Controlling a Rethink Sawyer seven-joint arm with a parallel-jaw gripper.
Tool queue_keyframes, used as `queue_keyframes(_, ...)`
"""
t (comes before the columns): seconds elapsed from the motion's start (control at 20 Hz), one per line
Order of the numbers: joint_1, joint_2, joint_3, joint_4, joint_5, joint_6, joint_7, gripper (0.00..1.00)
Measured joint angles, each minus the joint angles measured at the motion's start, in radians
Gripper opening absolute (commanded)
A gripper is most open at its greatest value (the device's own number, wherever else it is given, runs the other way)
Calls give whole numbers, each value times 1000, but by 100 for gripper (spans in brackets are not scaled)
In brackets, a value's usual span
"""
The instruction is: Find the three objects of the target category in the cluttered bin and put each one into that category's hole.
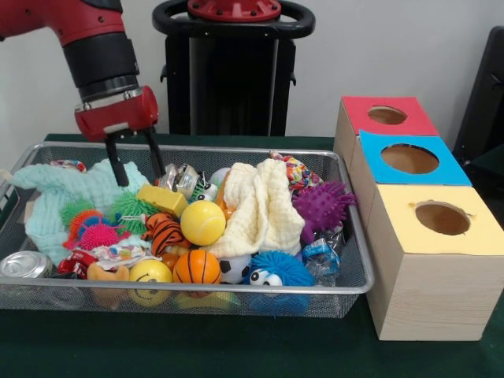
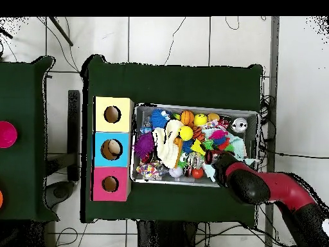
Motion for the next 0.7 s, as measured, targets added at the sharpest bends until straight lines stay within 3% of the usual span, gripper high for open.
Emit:
queue_keyframes(0.45, 133, 84, 13, -210, 5, 43, 0, 100)
queue_keyframes(0.7, 195, 96, 13, -282, 20, 100, 0, 100)
